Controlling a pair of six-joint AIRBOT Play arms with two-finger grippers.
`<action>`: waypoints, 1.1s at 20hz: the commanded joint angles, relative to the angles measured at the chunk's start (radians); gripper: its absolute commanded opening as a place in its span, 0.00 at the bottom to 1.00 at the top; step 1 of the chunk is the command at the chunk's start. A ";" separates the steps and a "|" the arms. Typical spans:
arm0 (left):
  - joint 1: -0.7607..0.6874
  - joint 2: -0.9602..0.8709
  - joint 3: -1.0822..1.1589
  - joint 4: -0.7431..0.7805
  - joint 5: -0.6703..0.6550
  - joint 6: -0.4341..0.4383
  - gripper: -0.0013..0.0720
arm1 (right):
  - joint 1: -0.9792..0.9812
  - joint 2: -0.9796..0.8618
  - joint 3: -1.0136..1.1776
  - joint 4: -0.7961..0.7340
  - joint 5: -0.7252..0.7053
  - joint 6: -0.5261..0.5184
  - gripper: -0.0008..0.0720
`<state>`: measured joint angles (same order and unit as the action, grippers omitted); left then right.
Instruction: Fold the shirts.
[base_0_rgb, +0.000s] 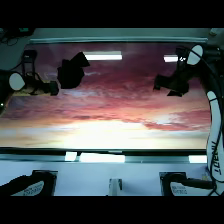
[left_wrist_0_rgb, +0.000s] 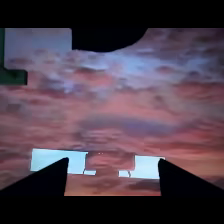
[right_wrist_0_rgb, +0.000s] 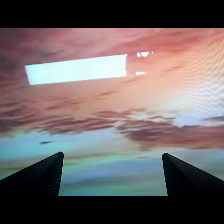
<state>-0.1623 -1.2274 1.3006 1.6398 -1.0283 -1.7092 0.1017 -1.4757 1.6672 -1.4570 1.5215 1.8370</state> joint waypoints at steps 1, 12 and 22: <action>-0.003 -0.002 0.000 -0.094 0.311 -0.035 0.91 | 0.001 0.000 0.001 0.000 -0.089 0.000 0.93; 0.151 -0.825 0.729 -0.229 -0.117 -0.104 0.91 | 0.001 -0.001 0.001 0.016 -0.182 -0.007 0.92; 0.158 -0.904 0.754 -0.302 -0.001 -0.130 0.19 | 0.001 -0.001 0.001 0.016 -0.217 -0.007 0.93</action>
<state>-0.0132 -2.1170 2.0453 1.3537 -1.0485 -1.8339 0.1017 -1.4761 1.6672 -1.4406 1.3331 1.8297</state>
